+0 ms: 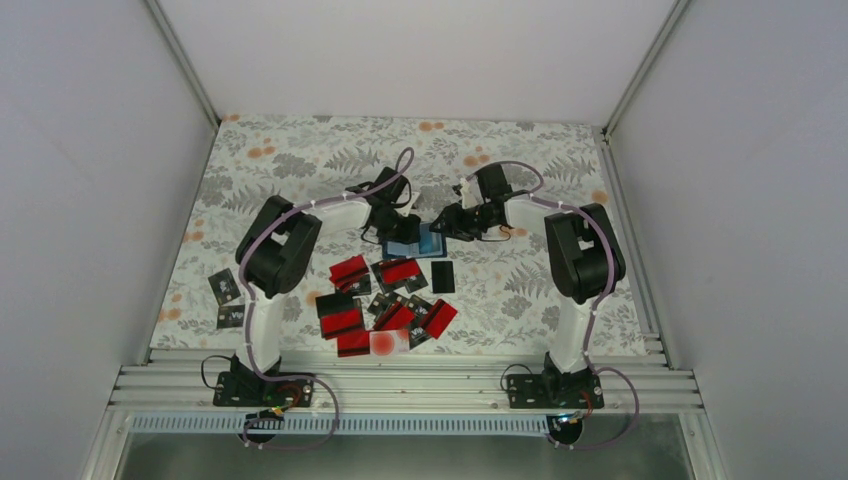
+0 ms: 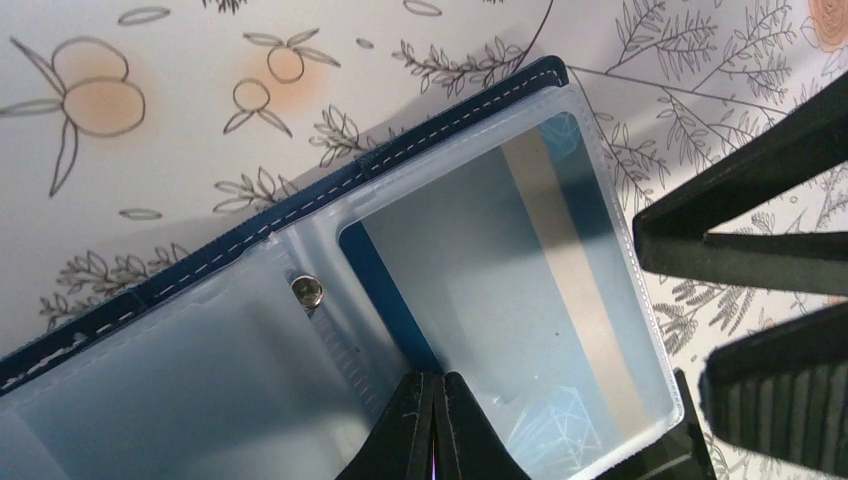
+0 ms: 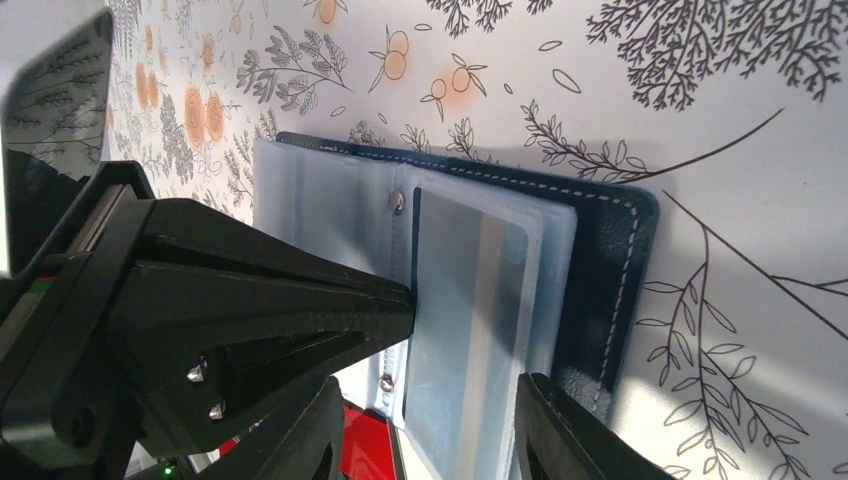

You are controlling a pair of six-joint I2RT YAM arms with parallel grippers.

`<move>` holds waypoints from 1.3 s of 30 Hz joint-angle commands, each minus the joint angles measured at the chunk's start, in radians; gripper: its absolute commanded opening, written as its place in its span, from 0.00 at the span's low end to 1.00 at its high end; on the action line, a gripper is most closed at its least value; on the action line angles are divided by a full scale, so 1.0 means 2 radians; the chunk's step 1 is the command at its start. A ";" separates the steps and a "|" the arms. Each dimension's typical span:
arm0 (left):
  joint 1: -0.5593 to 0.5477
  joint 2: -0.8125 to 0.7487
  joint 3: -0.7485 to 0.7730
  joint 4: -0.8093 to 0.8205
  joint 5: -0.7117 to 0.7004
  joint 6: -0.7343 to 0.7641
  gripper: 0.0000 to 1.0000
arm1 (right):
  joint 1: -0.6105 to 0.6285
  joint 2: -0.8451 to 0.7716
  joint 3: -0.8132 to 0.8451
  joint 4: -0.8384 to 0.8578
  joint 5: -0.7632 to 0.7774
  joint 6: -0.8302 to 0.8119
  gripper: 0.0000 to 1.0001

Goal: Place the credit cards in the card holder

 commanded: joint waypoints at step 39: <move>-0.011 0.039 0.005 -0.026 -0.043 -0.001 0.02 | 0.002 0.015 0.006 -0.006 0.024 0.001 0.47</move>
